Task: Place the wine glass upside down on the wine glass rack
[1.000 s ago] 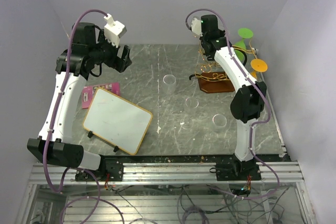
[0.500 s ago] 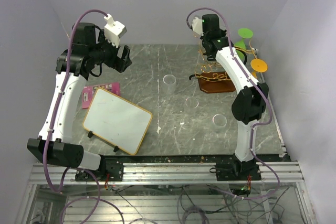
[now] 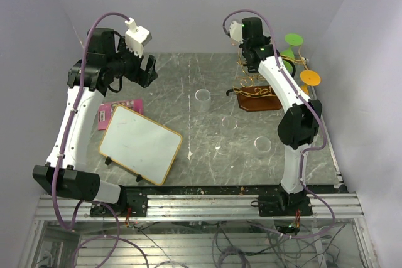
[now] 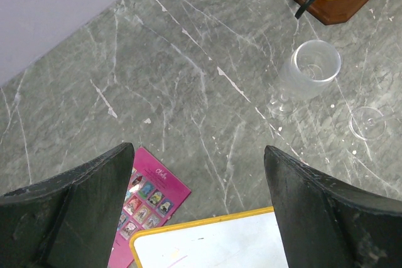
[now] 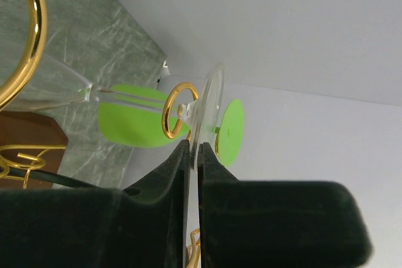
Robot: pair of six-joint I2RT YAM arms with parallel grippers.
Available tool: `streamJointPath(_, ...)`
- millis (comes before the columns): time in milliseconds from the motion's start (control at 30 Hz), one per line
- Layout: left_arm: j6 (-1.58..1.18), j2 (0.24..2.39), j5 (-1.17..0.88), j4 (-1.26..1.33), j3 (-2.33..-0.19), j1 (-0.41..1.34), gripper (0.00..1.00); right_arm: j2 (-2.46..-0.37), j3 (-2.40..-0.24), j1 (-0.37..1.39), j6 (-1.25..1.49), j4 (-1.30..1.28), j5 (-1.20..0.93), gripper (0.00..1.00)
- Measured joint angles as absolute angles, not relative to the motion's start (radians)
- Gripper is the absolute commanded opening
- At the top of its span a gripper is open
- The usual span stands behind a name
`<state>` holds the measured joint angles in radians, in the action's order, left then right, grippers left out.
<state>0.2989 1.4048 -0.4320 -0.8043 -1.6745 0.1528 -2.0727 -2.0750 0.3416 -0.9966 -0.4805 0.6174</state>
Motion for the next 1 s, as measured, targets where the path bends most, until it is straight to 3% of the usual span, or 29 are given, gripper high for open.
streamJointPath(1000, 0.299, 1.393, -0.434, -0.800, -1.659, 0.146, 0.95, -2.057, -2.070, 0.344, -0.928, -0.525, 0.561, 0.21)
